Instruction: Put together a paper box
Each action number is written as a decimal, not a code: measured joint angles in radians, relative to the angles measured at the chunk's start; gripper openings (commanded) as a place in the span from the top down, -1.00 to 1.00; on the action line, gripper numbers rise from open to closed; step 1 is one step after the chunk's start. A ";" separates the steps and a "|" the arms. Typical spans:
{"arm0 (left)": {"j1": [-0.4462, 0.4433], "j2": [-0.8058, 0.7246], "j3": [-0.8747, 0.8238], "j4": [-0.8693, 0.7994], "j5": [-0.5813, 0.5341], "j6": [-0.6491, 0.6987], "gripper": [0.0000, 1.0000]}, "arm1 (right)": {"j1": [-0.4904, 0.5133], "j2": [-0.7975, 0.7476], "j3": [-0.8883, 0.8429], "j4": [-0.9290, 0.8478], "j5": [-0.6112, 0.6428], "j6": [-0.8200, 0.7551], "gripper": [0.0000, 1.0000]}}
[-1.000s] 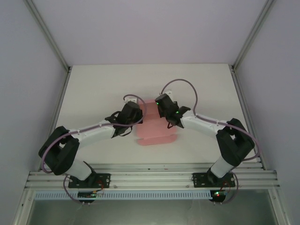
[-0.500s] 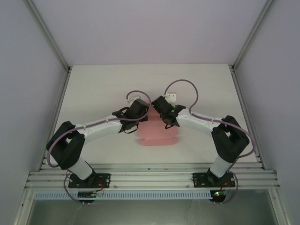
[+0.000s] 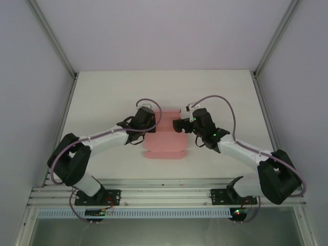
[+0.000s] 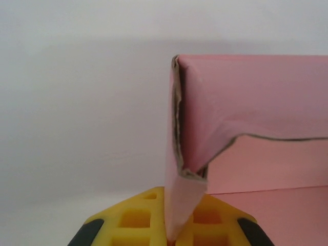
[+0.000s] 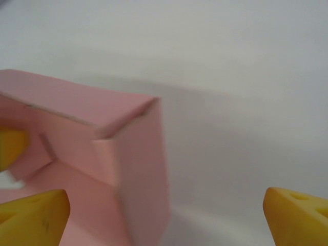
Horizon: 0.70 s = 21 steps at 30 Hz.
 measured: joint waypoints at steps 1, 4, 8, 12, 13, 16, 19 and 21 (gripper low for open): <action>0.011 0.000 0.015 -0.020 0.010 0.033 1.00 | -0.005 -0.025 -0.006 0.000 -0.027 0.000 -0.97; 0.040 0.007 0.093 -0.116 0.045 0.171 1.00 | -0.046 -0.106 -0.033 -0.014 -0.074 0.018 -0.97; 0.068 0.034 0.233 -0.266 0.094 0.425 1.00 | -0.150 -0.206 -0.042 -0.104 -0.096 0.044 -0.97; 0.075 0.094 0.377 -0.453 0.163 0.711 1.00 | -0.243 -0.274 -0.042 -0.250 -0.100 0.055 -0.97; 0.075 0.113 0.409 -0.496 0.170 0.772 1.00 | -0.262 -0.286 -0.042 -0.283 -0.100 0.055 -0.97; 0.073 0.196 0.533 -0.642 0.187 0.936 1.00 | -0.323 -0.323 -0.046 -0.375 -0.108 0.055 -0.97; 0.065 0.291 0.670 -0.758 0.190 1.058 1.00 | -0.374 -0.359 -0.055 -0.442 -0.126 0.055 -0.97; 0.050 0.350 0.750 -0.808 0.177 1.124 1.00 | -0.397 -0.379 -0.065 -0.471 -0.138 0.055 -0.97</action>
